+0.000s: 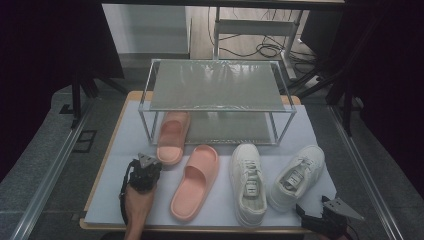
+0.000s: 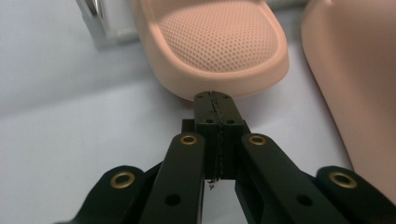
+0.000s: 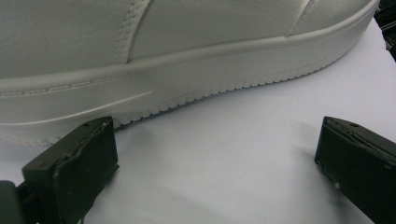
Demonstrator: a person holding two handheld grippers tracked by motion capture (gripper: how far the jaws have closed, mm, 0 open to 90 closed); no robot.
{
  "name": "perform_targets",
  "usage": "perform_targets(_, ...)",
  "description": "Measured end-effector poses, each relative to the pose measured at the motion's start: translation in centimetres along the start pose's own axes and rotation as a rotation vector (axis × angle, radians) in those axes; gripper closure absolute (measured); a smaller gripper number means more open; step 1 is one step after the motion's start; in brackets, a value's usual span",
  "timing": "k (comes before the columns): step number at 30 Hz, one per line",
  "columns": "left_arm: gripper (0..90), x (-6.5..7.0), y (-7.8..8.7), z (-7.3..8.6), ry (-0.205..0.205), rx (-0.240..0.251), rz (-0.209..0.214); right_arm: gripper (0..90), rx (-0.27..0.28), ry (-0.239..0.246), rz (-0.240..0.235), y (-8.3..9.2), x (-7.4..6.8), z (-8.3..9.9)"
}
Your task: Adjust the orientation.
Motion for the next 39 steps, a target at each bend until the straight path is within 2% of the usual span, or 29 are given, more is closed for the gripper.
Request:
perform_targets(11,89.9,-0.9,-2.6,-1.9,0.02,-0.006,-0.015,0.0,-0.001,-0.002,-0.001,0.0,0.0,0.0)
perform_targets(17,89.9,-0.9,-3.8,-2.6,0.026,-0.004,-0.012,0.0,-0.002,-0.002,-0.001,0.0,0.0,0.0)
perform_targets(30,89.9,0.2,-6.3,-4.3,-0.009,-0.014,-0.025,0.0,0.0,0.001,-0.001,0.0,0.0,0.0)
perform_targets(39,89.9,0.5,-7.3,-4.7,-0.024,-0.012,-0.025,0.0,0.0,0.001,-0.001,0.0,0.0,0.0)
Point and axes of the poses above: each handheld gripper's, and its own axes: y roughly backward along the jaws, z roughly out of its underside, x roughly to its right, the point moved 2 cm from there along -y, roughly forward along the jaws, and after that the axes turned 6 degrees about x, right-handed, at the moved point
